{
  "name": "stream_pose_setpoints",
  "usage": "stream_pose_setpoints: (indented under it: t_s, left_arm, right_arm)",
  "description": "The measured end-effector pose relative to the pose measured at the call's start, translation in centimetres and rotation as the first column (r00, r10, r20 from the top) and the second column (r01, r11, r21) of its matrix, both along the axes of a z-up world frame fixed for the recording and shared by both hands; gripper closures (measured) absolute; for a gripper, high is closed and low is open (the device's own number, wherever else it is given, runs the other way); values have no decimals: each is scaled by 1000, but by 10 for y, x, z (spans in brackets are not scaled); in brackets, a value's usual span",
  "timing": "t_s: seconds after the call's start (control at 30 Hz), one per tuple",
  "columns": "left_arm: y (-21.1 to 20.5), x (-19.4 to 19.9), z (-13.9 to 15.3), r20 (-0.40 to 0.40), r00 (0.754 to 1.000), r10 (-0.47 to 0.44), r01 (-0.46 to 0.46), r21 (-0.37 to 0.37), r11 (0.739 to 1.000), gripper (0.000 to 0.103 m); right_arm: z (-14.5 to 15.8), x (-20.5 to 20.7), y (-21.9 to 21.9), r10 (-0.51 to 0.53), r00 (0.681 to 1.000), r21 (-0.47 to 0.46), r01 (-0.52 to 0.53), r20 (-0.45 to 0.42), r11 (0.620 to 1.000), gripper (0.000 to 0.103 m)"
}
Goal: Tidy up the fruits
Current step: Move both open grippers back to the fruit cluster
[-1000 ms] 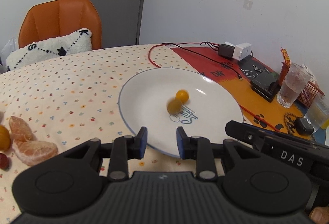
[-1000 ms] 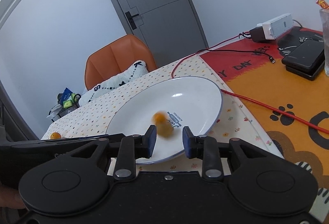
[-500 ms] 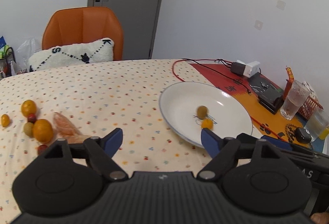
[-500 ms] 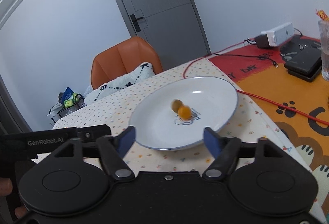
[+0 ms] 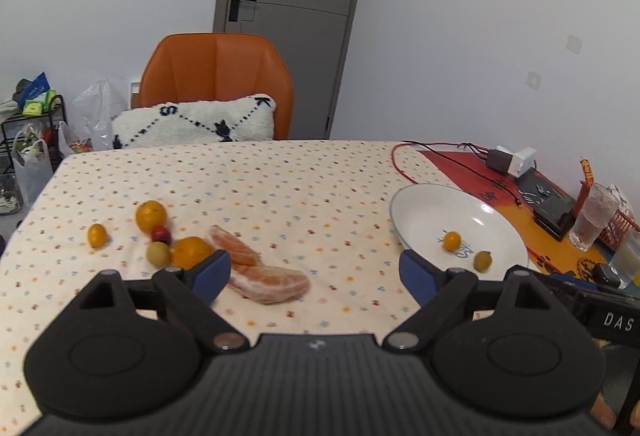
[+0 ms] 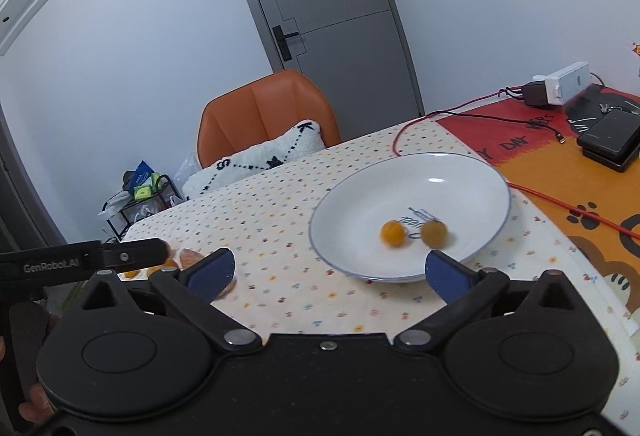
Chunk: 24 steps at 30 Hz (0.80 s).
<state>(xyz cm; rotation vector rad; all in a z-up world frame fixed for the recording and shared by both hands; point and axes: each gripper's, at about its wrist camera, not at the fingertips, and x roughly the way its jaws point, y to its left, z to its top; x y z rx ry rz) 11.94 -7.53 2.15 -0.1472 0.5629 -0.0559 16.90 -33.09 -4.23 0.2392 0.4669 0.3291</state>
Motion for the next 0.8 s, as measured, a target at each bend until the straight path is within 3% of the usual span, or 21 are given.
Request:
stream_pose_setpoints:
  t_s: [0.43,0.8]
  left_arm:
    - [58,-14,7,3,996,89,-88,-31,996,12]
    - [95,-14,-5,13,985,173,-172,-71,983,15]
  right_arm:
    - [11,-4,34,-53,999,-41,53,10,998,0]
    - [13,4,68,135,991,3,-135,19,991,0]
